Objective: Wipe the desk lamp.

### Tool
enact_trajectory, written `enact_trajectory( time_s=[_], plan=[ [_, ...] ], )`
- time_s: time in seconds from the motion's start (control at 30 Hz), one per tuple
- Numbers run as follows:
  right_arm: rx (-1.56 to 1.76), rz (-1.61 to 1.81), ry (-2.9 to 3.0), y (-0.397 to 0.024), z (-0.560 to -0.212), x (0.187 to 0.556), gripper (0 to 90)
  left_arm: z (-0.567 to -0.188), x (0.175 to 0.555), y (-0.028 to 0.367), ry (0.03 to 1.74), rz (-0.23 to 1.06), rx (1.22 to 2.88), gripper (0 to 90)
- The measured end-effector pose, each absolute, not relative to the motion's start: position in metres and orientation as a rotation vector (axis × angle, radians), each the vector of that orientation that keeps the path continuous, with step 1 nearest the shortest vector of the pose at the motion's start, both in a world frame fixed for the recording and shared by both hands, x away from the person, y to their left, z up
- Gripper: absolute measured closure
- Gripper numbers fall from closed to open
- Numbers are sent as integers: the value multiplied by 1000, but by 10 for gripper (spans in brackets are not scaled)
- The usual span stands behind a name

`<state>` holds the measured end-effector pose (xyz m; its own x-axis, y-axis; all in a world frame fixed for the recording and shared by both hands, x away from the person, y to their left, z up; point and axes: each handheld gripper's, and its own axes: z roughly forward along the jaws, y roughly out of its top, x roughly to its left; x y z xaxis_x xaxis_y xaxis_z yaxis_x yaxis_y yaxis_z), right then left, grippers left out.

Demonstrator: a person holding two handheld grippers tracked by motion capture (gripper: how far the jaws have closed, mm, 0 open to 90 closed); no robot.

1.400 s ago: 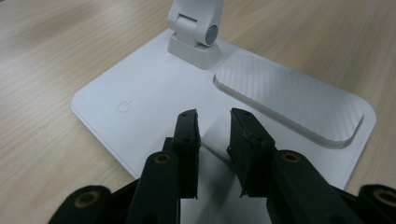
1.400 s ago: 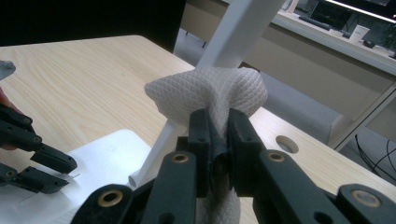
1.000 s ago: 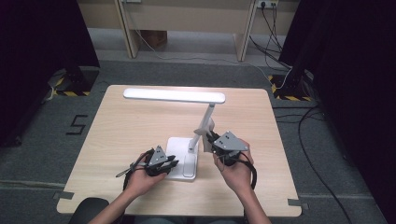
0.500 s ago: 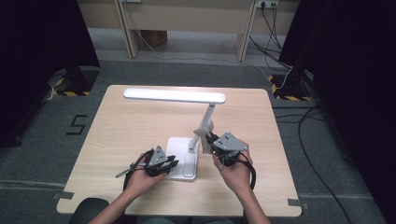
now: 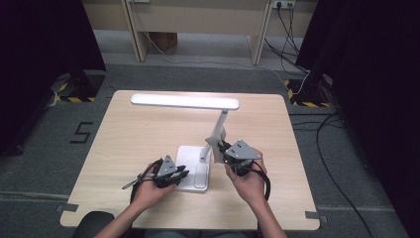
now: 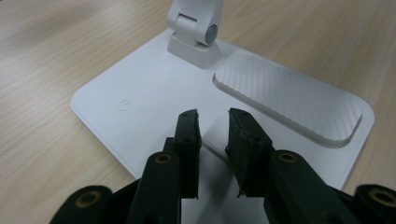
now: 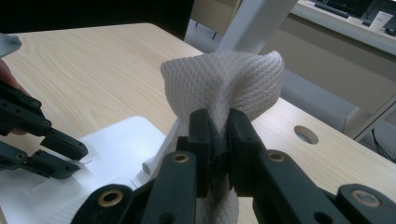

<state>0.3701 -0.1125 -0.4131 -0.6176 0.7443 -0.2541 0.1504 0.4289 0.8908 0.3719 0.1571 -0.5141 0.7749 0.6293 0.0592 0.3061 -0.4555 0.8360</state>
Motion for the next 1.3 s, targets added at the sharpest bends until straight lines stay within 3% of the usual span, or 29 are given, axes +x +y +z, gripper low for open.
enact_trajectory(
  time_s=[1.3],
  plan=[
    [761, 1141, 2114, -104, -432, 378, 822, -515, 372, 158, 709, 451, 2054, 723]
  ],
)
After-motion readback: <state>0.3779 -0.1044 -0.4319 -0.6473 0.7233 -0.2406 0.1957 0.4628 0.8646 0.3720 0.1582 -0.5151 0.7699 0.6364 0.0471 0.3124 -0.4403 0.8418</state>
